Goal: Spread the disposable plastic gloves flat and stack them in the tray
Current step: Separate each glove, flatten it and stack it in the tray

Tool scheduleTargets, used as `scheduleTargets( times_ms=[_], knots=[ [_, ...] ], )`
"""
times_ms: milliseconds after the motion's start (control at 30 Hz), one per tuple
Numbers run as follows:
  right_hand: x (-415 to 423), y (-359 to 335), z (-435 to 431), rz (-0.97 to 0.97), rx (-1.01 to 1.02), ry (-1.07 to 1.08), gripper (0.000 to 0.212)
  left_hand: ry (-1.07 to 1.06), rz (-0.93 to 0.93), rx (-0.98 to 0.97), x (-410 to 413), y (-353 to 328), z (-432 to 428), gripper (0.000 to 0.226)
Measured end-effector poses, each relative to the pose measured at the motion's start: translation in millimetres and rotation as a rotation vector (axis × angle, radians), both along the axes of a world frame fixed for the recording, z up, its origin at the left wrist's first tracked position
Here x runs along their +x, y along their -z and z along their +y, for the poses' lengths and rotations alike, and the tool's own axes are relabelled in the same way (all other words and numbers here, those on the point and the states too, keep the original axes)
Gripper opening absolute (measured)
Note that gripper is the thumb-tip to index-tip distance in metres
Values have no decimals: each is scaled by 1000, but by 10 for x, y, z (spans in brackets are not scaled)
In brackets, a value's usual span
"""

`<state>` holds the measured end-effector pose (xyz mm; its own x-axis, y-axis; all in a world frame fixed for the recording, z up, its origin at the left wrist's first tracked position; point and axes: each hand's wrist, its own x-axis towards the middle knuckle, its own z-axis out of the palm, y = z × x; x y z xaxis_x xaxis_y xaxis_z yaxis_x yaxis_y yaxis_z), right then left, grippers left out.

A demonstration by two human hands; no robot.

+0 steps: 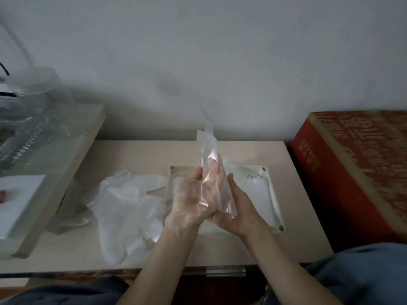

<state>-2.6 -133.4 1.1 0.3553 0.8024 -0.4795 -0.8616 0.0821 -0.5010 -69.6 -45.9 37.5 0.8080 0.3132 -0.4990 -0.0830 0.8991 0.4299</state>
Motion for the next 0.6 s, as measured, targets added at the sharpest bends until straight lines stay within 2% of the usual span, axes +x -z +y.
scheduleTargets(
  times_ms=[33, 67, 100, 133, 167, 200, 233, 300, 367, 433, 500, 600],
  knots=[
    [40, 30, -38, -15, -11, 33, 53, 36, -156, -242, 39, 76, 43, 34],
    [87, 28, -83, -30, -13, 61, 45, 86, -279, -382, 55, 112, 130, 28],
    [152, 39, -118, -34, -9, 95, 37, 129, -294, -424, 84, 202, 196, 24],
    [223, 69, -153, -56, -38, 118, 28, 172, -109, -300, 77, 291, 212, 28],
    [295, 114, -179, -103, -128, 136, 19, 168, 0, -222, 86, 350, 221, 34],
    [368, 176, -204, -193, -269, 156, 14, 146, 22, -150, 100, 351, 253, 40],
    [452, 271, -244, -316, -397, 191, 12, 124, 86, -161, 115, 434, 284, 47],
    [581, 431, -338, -643, -611, 260, 11, 84, 202, -71, 58, 503, 376, 68],
    [647, 541, -462, -930, -766, 299, 7, 198, 238, 14, -2, 550, 481, 86],
    [670, 602, -546, -1084, -846, 280, 4, 281, 268, 63, -52, 608, 578, 91],
    [662, 649, -571, -1179, -836, 215, 6, 366, 340, 186, -74, 679, 591, 76],
    [633, 677, -572, -1240, -802, 134, 8, 416, 466, 331, -57, 744, 508, 29]
  ],
)
